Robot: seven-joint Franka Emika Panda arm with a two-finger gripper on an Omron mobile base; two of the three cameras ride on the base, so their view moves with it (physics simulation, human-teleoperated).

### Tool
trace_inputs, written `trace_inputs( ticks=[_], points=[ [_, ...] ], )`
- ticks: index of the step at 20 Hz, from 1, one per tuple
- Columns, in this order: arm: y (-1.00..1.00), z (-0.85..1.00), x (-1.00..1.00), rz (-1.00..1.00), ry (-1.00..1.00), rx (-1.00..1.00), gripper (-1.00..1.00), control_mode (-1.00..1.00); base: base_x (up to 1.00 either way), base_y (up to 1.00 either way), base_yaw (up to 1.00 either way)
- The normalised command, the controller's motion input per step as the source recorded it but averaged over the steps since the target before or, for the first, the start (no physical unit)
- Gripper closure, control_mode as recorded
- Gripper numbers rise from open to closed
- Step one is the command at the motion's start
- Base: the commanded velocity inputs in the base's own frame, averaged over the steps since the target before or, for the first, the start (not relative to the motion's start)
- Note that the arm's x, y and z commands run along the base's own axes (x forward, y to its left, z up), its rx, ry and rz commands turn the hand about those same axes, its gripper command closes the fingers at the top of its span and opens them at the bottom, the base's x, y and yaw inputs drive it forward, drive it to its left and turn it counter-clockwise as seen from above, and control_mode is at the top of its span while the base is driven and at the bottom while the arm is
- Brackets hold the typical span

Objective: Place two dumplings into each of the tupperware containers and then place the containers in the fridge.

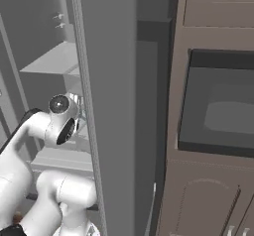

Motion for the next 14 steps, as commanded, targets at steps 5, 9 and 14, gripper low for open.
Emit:
trace_inputs(
  ticks=[5, 9, 14],
  points=[
    [-0.09, 0.70, -0.88, 0.00, 0.27, 0.00, -1.00, -1.00, 0.00, 0.00, 0.00],
    [-0.05, 0.58, -0.94, 0.00, 0.22, 0.00, -1.00, -1.00, 0.00, 0.00, 0.00],
    [0.00, 0.73, -0.75, 0.00, 0.18, 0.00, -1.00, -1.00, 0.00, 0.00, 0.00]
  ],
)
